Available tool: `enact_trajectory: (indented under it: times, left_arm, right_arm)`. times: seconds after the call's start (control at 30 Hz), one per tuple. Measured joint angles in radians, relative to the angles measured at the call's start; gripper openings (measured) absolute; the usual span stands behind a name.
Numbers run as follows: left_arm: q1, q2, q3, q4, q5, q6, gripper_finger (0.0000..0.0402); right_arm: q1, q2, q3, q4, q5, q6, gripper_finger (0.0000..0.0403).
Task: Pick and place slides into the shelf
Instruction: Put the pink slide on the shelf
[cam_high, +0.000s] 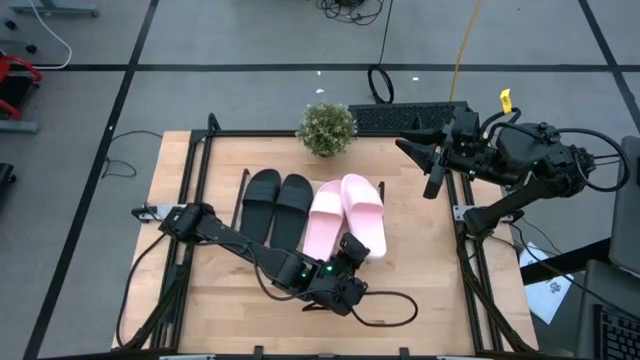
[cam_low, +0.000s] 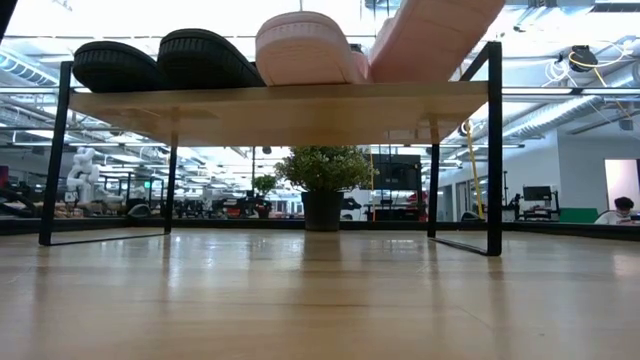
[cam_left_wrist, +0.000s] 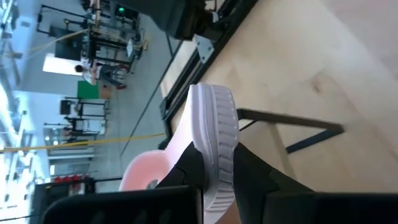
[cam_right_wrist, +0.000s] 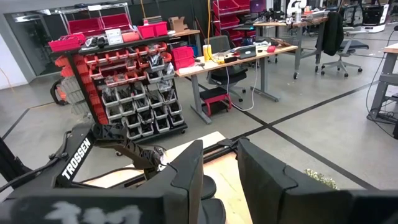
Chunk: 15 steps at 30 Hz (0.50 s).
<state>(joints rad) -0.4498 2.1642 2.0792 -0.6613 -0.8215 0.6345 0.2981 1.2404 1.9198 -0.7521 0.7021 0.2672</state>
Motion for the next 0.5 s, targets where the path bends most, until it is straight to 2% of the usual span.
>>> enact_trajectory:
  times: [0.17, 0.37, 0.5]
  left_arm:
    - [-0.007, -0.016, 0.000, 0.023, -0.024, 0.063, 0.0038]
    - [-0.013, -0.043, 0.000, 0.035, -0.004, 0.098, 0.0038]
    - [-0.013, -0.062, 0.000, 0.039, 0.056, 0.087, 0.0038]
  right_arm:
    - [0.000, 0.000, 0.000, 0.000, 0.000, 0.000, 0.0089]
    - [0.000, 0.000, 0.000, 0.000, 0.001, 0.000, 0.0089]
    - [0.000, 0.000, 0.000, 0.007, 0.002, 0.000, 0.0089]
